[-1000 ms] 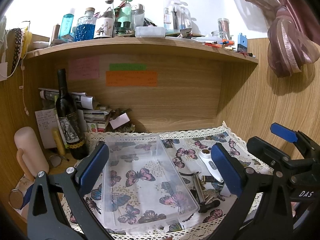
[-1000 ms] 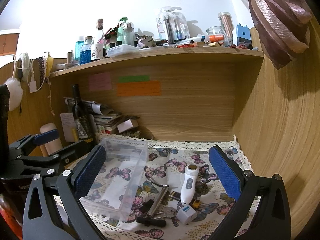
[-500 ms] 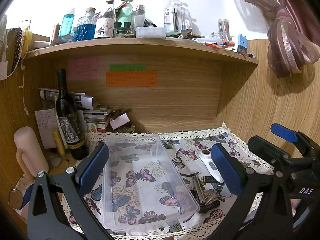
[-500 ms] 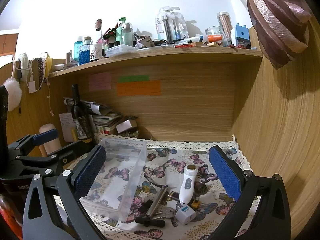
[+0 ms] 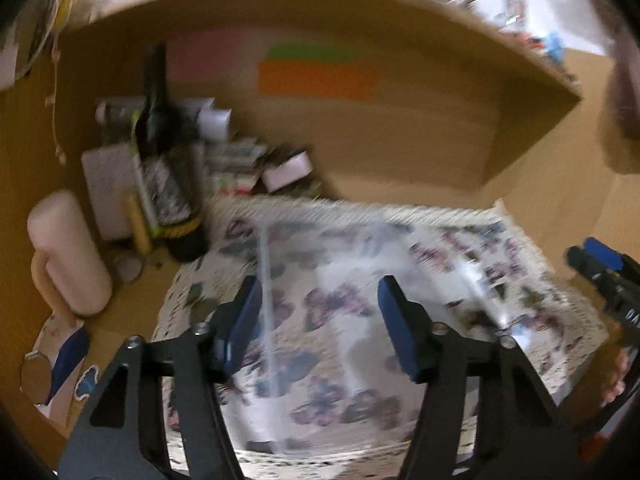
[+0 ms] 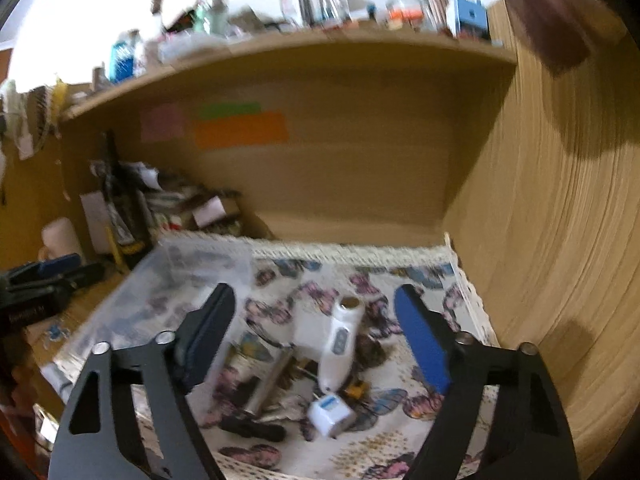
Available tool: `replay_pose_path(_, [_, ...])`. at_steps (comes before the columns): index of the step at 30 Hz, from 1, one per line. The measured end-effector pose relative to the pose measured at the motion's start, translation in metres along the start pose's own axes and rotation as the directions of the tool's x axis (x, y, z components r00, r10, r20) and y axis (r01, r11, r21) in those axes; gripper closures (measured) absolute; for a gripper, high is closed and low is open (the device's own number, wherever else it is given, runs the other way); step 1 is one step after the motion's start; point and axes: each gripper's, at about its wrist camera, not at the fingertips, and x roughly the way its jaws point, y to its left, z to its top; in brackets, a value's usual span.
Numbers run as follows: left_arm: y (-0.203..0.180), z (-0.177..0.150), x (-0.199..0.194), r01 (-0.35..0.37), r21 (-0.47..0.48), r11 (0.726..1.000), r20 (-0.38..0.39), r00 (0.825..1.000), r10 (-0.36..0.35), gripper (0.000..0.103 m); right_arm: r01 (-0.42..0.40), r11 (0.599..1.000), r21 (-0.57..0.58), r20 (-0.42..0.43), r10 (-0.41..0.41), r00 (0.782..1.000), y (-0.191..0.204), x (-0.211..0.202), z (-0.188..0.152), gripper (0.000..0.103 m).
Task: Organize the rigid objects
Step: 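Grasp the white handheld device with the right gripper while left gripper holds box rim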
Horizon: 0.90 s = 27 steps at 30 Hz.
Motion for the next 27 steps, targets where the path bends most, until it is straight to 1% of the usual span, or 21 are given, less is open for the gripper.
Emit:
replay_pose_path(1, [0.007, -0.001, 0.007, -0.01, -0.009, 1.0, -0.029, 1.0, 0.01, 0.05, 0.003, 1.0, 0.002, -0.013, -0.003, 1.0, -0.003, 0.003, -0.001, 0.035])
replay_pose_path(2, [0.014, -0.003, 0.015, -0.02, -0.015, 1.0, -0.06, 0.998, 0.019, 0.052, 0.009, 1.0, 0.009, -0.036, -0.008, 0.999, -0.008, 0.009, -0.002, 0.037])
replay_pose_path(4, [0.025, -0.006, 0.028, -0.037, -0.026, 0.999, -0.107, 0.994, 0.034, 0.062, 0.017, 1.0, 0.021, -0.079, -0.015, 0.997, -0.017, 0.02, -0.004, 0.044])
replay_pose_path(5, [0.029, -0.008, 0.035, -0.039, -0.029, 0.999, -0.134, 0.99, 0.035, 0.063, 0.022, 0.999, 0.026, -0.096, -0.019, 0.995, -0.02, 0.025, -0.005, 0.045])
replay_pose_path(7, [0.035, -0.01, 0.045, -0.03, -0.034, 0.999, -0.177, 0.984, 0.023, 0.066, 0.033, 0.999, 0.038, -0.138, -0.027, 0.99, -0.028, 0.037, -0.007, 0.051])
replay_pose_path(10, [0.039, -0.015, 0.06, -0.014, -0.027, 1.0, -0.229, 0.973, 0.008, 0.077, 0.044, 0.998, 0.049, -0.197, -0.034, 0.98, -0.036, 0.055, -0.011, 0.057])
replay_pose_path(13, [0.041, -0.019, 0.071, 0.016, -0.027, 0.999, -0.27, 0.963, -0.023, 0.083, 0.047, 0.997, 0.055, -0.255, -0.032, 0.966, -0.042, 0.072, -0.013, 0.059])
replay_pose_path(15, [0.04, -0.02, 0.071, 0.035, -0.028, 0.999, -0.282, 0.958, -0.042, 0.088, 0.051, 0.997, 0.057, -0.284, -0.033, 0.958, -0.045, 0.083, -0.015, 0.059])
replay_pose_path(17, [0.037, -0.02, 0.072, 0.048, -0.018, 0.999, -0.28, 0.958, -0.052, 0.091, 0.051, 0.997, 0.061, -0.324, -0.028, 0.946, -0.047, 0.096, -0.017, 0.06])
replay_pose_path(19, [0.035, -0.02, 0.072, 0.047, -0.004, 0.999, -0.271, 0.961, -0.047, 0.091, 0.044, 0.997, 0.064, -0.371, -0.017, 0.928, -0.046, 0.114, -0.018, 0.059])
replay_pose_path(20, [0.035, -0.02, 0.072, 0.048, 0.0, 0.999, -0.269, 0.962, -0.047, 0.091, 0.042, 0.997, 0.064, -0.384, -0.014, 0.923, -0.045, 0.119, -0.019, 0.059])
replay_pose_path(23, [0.034, -0.02, 0.071, 0.051, 0.016, 0.999, -0.259, 0.965, -0.045, 0.091, 0.028, 0.998, 0.063, -0.439, 0.003, 0.898, -0.042, 0.139, -0.021, 0.059])
replay_pose_path(25, [0.032, -0.02, 0.071, 0.049, 0.034, 0.998, -0.248, 0.968, -0.039, 0.091, 0.031, 0.998, 0.052, -0.472, -0.002, 0.881, -0.04, 0.153, -0.022, 0.059])
replay_pose_path(27, [0.032, -0.02, 0.071, 0.049, 0.046, 0.998, -0.238, 0.971, -0.036, 0.091, 0.038, 0.999, 0.039, -0.494, -0.013, 0.869, -0.037, 0.163, -0.022, 0.059])
